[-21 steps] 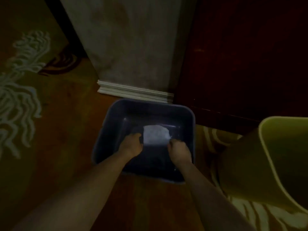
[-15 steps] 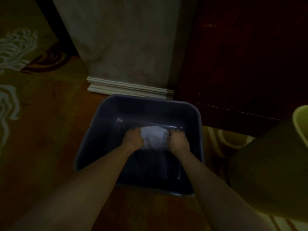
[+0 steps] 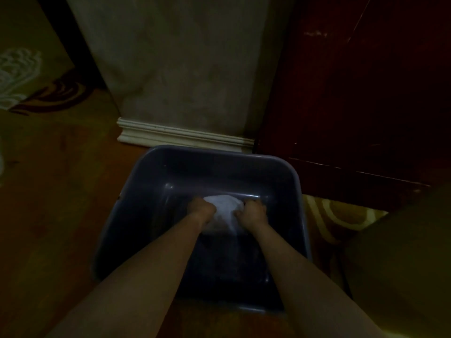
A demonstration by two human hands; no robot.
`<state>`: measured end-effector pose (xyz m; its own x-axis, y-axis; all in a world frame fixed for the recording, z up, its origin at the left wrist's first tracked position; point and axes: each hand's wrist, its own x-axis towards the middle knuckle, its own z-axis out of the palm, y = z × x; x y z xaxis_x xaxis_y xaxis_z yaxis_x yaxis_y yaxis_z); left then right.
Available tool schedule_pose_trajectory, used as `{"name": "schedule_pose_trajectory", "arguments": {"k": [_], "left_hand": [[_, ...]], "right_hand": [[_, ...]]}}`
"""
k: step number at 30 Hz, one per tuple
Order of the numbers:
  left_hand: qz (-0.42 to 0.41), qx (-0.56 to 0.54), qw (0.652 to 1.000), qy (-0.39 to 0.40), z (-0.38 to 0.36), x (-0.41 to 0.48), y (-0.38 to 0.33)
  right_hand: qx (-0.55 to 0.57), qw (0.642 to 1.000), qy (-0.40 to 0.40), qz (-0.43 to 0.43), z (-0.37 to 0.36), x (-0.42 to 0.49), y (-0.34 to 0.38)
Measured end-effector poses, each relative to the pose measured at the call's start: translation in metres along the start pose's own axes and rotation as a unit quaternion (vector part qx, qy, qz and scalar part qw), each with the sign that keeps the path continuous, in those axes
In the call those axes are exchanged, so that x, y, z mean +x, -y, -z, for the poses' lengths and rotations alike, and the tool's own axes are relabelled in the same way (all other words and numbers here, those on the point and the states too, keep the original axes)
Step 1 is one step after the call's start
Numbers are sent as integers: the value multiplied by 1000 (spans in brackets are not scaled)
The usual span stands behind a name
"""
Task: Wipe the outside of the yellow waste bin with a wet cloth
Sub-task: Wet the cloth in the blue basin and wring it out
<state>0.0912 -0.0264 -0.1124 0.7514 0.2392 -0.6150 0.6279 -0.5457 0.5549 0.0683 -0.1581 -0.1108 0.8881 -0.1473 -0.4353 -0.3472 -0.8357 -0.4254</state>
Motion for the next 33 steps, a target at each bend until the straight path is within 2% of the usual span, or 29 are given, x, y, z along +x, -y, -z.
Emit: {"name": "schedule_pose_trajectory", "arguments": {"k": [5, 8, 11, 13, 15, 17, 20, 22, 29, 33], "left_hand": [[-57, 28, 998, 2, -9, 5, 8], [-90, 49, 995, -15, -6, -5, 8], [-131, 83, 986, -66, 4, -20, 1], [-176, 43, 979, -93, 13, -34, -4], [-259, -9, 960, -105, 22, -50, -9], [-336, -27, 938, -79, 31, -68, -18], [-422, -38, 905, 40, 45, -104, -39], [-445, -60, 887, 110, 52, -132, -53], [-491, -89, 851, 167, 82, -229, -97], [-534, -69, 823, 182, 68, -291, -128]], "right_hand": [[-2, 996, -93, 12, -12, -6, 3], [150, 982, -106, 36, -5, -20, 5], [297, 948, -109, 49, 10, -40, 5], [330, 933, -131, 60, 20, -54, 4], [343, 924, -146, 88, 30, -71, 1], [341, 919, -157, 119, 46, -90, 1], [339, 912, -168, 158, 77, -116, 6], [330, 910, -181, 172, 99, -132, 11], [277, 909, -242, 196, 194, -218, 11], [275, 926, -204, 159, 244, -278, -19]]}}
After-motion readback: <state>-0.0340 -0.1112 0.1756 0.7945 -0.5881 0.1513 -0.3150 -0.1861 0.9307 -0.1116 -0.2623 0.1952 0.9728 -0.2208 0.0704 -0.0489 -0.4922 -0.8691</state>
